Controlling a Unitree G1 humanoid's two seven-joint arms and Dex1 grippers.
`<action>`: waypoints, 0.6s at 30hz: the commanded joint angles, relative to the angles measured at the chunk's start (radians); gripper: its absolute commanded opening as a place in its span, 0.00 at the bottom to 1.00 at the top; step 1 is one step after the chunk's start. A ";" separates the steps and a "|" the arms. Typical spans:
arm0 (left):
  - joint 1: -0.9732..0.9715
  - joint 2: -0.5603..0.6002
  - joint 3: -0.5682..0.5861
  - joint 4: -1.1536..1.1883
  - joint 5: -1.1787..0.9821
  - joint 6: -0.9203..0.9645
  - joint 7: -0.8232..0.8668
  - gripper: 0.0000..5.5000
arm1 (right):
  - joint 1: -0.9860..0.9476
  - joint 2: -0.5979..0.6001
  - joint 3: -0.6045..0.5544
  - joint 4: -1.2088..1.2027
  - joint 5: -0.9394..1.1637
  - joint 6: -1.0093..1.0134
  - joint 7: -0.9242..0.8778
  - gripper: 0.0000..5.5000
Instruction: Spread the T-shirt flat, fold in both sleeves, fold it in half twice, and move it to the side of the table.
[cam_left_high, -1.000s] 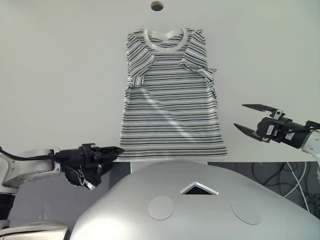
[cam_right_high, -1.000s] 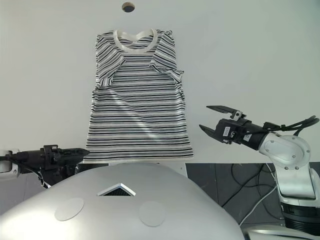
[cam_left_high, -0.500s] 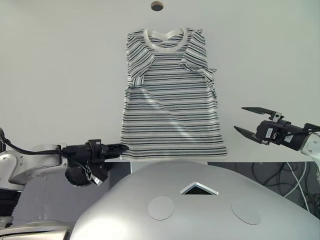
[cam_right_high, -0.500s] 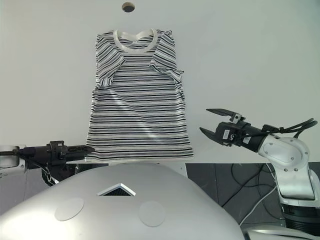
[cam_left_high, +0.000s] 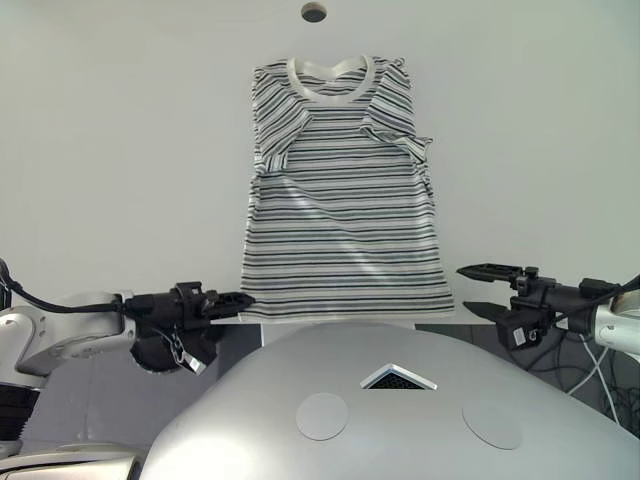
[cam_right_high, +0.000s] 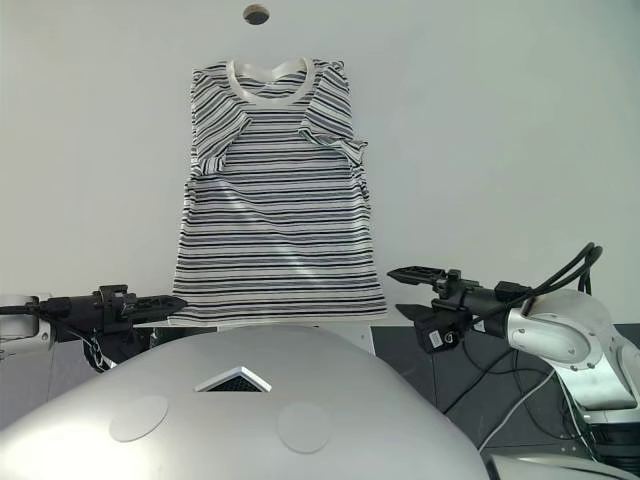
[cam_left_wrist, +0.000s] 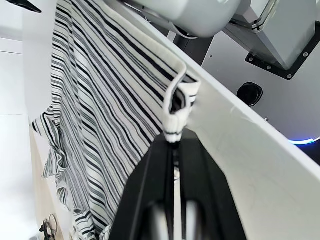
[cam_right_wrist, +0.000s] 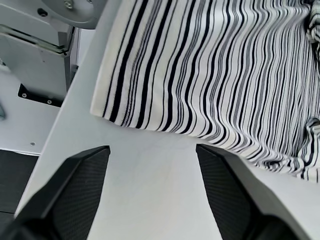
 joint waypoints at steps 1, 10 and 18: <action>-0.016 0.011 -0.002 -0.008 -0.002 0.015 -0.005 0.01 | -0.032 -0.007 0.065 -0.019 -0.025 0.023 0.009 0.60; -0.043 0.017 -0.020 -0.010 -0.001 0.033 -0.012 0.01 | -0.010 -0.046 0.091 -0.093 0.027 0.095 0.034 0.60; -0.054 0.017 -0.029 -0.004 0.001 0.033 -0.010 0.00 | -0.006 -0.045 0.107 -0.171 0.107 0.316 0.096 0.42</action>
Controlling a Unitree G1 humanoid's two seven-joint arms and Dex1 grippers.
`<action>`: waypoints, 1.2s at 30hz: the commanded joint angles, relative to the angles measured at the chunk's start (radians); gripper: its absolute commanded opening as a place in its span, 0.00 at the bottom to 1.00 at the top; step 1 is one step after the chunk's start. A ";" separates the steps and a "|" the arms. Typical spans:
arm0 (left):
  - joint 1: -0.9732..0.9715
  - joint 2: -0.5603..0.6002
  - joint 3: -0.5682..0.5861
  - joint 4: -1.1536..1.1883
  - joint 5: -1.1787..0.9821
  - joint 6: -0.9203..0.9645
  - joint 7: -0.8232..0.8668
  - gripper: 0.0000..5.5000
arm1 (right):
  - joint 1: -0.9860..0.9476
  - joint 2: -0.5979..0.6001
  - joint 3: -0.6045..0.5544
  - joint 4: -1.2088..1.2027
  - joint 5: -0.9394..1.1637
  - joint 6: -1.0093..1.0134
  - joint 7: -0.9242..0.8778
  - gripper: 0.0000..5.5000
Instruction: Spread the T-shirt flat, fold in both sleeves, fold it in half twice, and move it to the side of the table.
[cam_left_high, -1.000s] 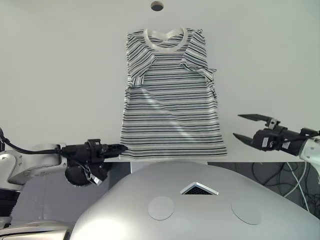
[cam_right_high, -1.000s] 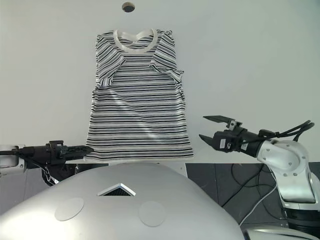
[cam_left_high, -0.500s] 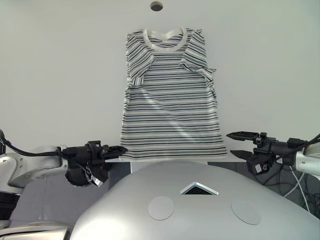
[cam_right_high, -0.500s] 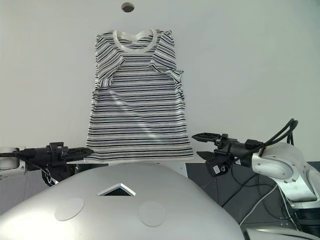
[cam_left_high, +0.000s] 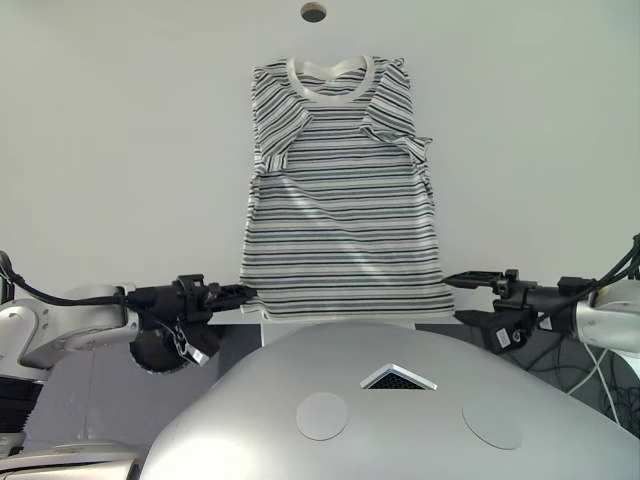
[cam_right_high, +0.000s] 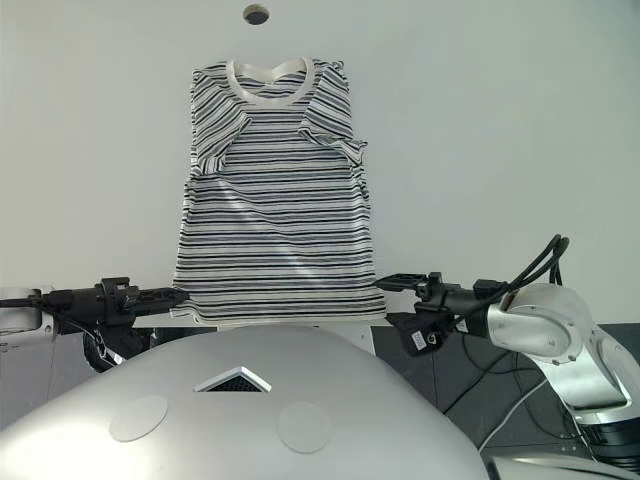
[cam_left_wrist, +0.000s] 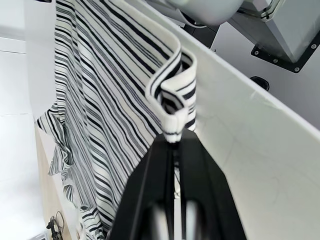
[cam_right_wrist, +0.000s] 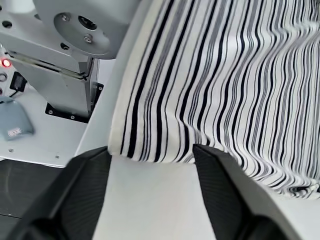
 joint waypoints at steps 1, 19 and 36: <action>-0.014 0.017 -0.007 -0.002 0.001 0.010 -0.009 0.00 | -0.005 -0.003 0.019 -0.046 0.029 0.070 0.022 0.39; -0.013 0.011 -0.043 0.009 -0.047 0.037 0.003 0.00 | 0.002 -0.015 0.051 -0.018 0.037 0.049 -0.003 0.01; 0.220 0.187 0.048 -0.119 -1.165 0.352 -0.454 0.00 | 0.256 0.101 -0.386 -0.098 0.473 -0.063 0.060 0.01</action>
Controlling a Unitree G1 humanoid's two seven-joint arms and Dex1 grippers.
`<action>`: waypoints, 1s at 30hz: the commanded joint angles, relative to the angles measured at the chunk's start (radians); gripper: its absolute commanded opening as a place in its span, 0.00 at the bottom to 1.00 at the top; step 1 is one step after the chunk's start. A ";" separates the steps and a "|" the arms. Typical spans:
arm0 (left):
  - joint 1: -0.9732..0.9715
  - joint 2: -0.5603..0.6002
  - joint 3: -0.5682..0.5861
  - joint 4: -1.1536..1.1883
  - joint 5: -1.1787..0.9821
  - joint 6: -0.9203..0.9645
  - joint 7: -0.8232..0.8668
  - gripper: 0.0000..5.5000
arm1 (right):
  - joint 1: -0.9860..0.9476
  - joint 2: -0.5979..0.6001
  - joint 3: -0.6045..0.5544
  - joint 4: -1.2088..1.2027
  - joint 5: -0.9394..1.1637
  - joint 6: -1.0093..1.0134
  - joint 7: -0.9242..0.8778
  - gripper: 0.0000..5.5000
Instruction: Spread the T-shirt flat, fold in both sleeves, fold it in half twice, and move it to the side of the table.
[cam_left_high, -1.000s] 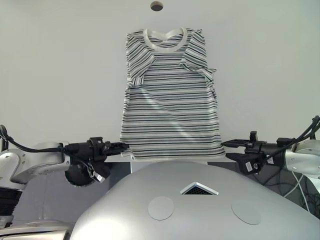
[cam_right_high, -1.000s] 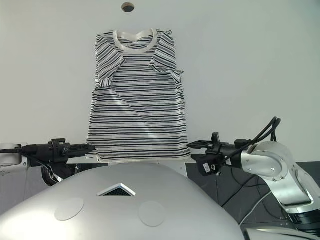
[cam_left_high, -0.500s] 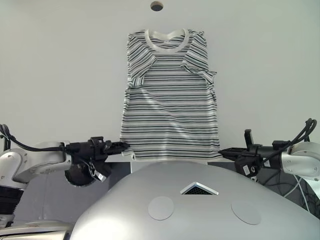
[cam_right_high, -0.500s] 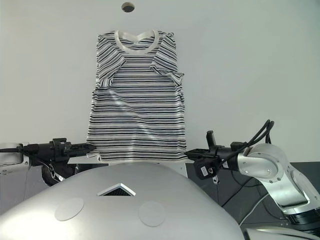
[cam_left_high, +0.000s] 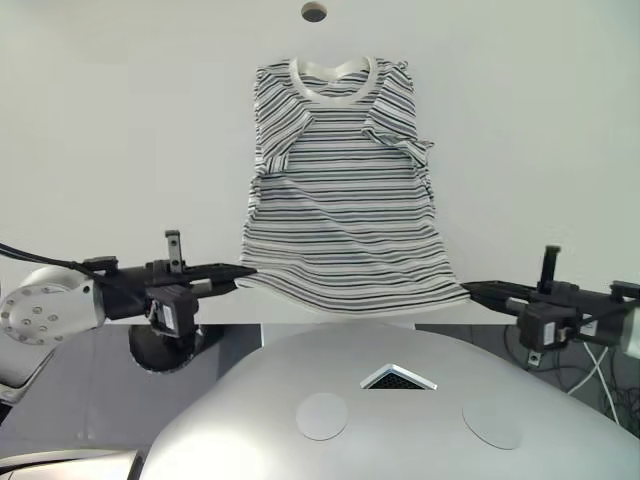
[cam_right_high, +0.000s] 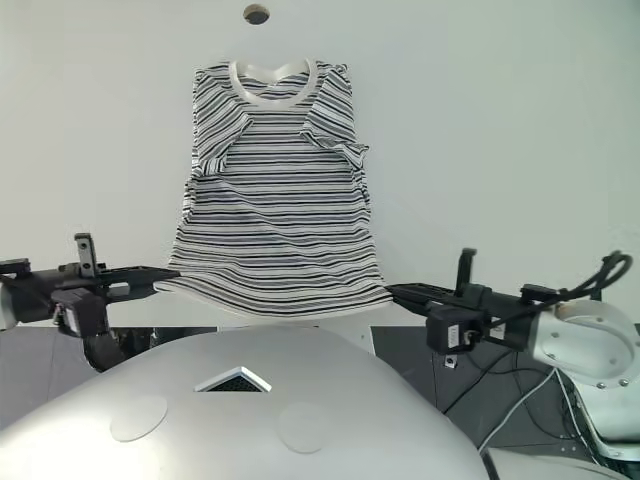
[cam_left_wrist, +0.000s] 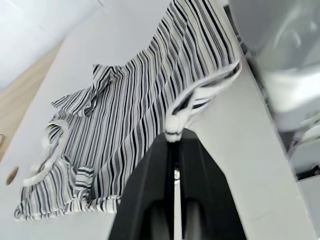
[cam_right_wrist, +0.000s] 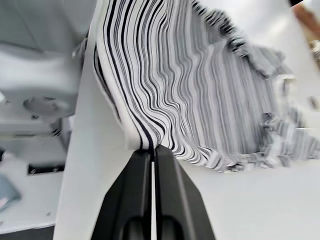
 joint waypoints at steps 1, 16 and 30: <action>0.078 -0.008 0.096 -0.022 -0.137 -0.032 -0.100 0.00 | 0.042 0.038 -0.104 -0.024 0.078 -0.040 0.037 0.01; 0.164 -0.284 0.410 -0.118 -0.330 0.027 -0.360 0.00 | 0.109 0.131 -0.339 -0.122 0.298 -0.078 0.156 0.01; -0.688 -0.578 0.141 0.381 0.563 0.110 0.246 0.00 | -1.071 0.106 0.343 0.437 -0.218 0.273 -0.034 0.01</action>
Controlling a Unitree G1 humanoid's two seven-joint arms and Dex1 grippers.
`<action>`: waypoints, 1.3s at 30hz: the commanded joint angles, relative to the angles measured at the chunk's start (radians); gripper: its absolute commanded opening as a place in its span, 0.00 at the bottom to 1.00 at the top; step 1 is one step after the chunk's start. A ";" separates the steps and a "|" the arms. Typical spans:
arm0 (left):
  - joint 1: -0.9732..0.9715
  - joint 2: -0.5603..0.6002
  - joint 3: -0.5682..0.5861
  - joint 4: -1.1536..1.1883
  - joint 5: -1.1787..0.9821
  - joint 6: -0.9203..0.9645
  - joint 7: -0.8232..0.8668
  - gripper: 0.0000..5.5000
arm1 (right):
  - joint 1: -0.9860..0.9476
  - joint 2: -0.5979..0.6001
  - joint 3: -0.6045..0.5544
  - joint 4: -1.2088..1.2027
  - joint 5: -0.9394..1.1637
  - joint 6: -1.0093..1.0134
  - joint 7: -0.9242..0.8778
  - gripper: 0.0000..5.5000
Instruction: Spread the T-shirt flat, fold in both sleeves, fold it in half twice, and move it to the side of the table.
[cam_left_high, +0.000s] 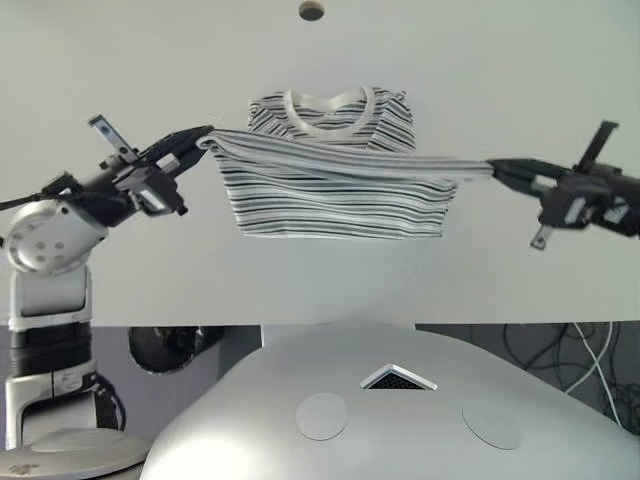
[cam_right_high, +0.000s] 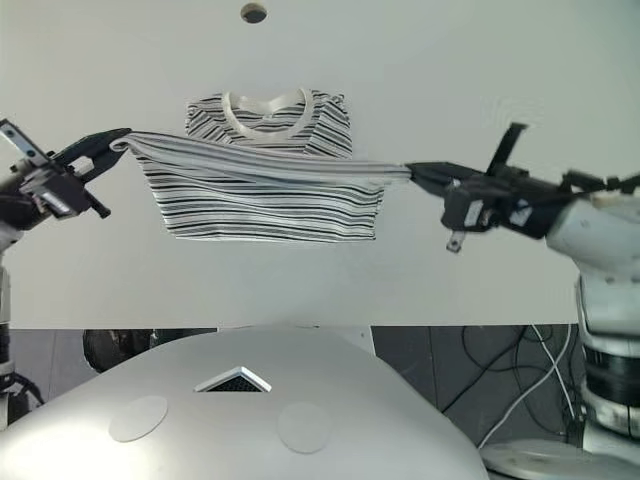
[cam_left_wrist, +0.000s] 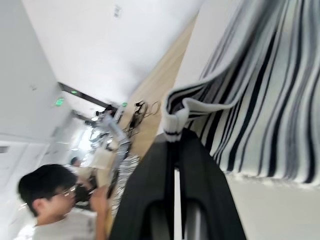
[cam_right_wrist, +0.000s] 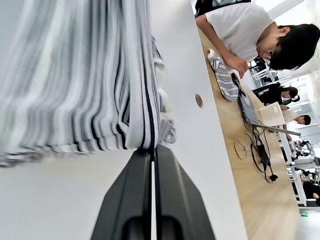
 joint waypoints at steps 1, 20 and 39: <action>-0.141 -0.033 -0.062 0.146 0.150 0.002 0.124 0.00 | -0.316 0.060 0.165 0.253 -0.092 0.029 0.017 0.01; -0.518 -0.104 -0.407 0.877 0.519 0.015 0.598 0.38 | -0.811 0.413 0.343 1.253 -0.260 -0.105 -0.288 0.36; -0.382 -0.228 -0.236 0.251 0.242 -0.013 0.679 0.52 | -0.718 0.542 0.460 1.028 -0.216 -0.159 -0.164 0.54</action>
